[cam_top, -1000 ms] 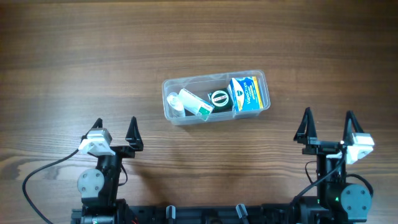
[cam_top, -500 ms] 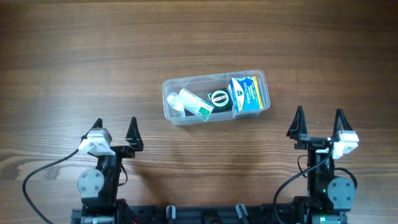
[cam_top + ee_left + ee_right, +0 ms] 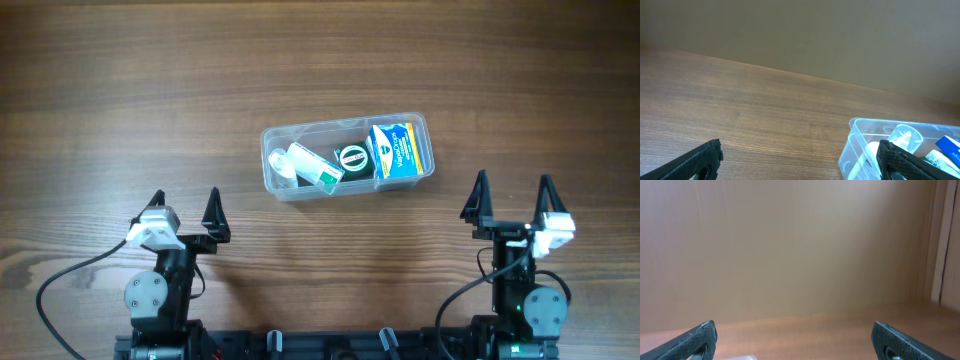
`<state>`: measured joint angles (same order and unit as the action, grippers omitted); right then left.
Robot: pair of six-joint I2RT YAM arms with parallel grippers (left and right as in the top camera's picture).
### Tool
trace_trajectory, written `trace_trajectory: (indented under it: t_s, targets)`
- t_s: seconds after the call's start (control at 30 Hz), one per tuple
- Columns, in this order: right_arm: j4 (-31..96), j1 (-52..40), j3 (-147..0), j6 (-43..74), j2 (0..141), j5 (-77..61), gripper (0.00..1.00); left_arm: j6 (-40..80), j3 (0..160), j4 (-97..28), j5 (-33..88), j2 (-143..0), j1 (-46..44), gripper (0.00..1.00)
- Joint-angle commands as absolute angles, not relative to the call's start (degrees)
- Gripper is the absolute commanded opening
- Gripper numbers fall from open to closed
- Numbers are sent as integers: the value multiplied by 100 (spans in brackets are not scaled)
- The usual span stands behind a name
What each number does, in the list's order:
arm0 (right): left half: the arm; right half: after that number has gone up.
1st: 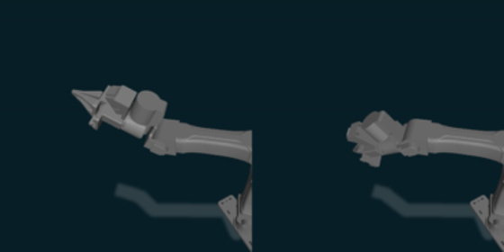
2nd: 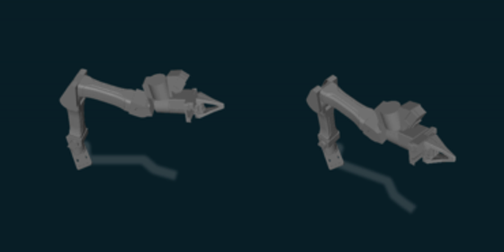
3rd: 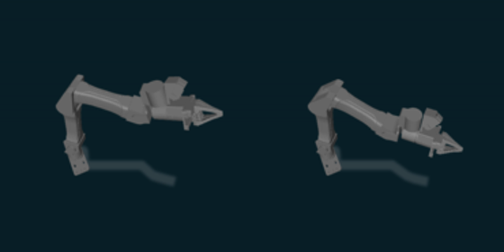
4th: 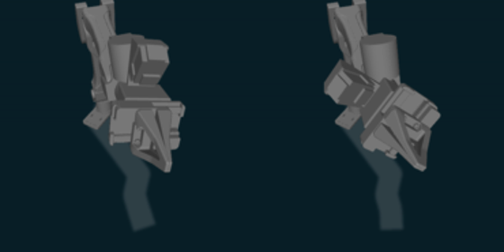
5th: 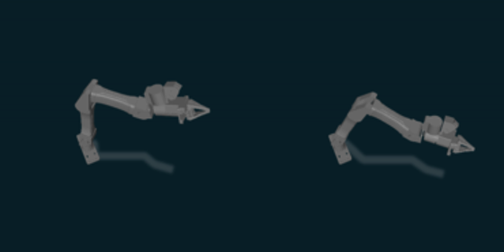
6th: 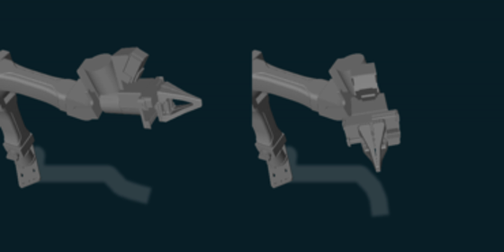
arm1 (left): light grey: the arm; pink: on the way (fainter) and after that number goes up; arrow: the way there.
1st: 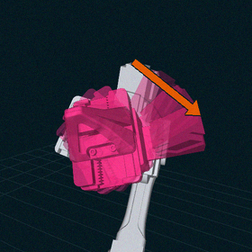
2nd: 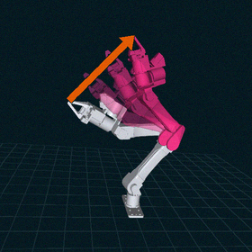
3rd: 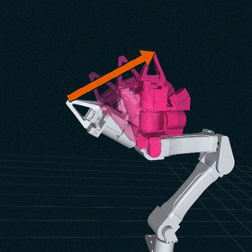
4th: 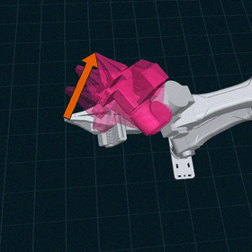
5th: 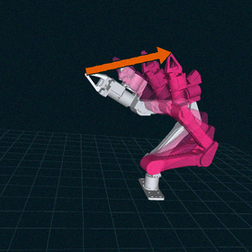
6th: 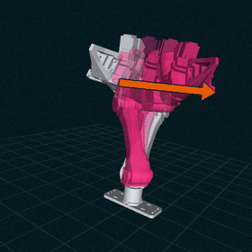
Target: Pack container
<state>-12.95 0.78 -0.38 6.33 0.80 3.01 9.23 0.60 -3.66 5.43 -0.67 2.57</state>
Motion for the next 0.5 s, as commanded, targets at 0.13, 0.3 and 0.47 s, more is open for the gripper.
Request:
trace_trajectory:
  t_s: [0.13,0.3,0.47]
  targets:
    - [-432,38,-30,613,19,248,100,810,32,-397,526,-16,246,100]
    - [-69,40,-32,611,43,246,100,810,32,-397,528,-16,246,100]
    - [-69,40,-32,613,43,246,100,810,32,-399,528,-16,246,100]
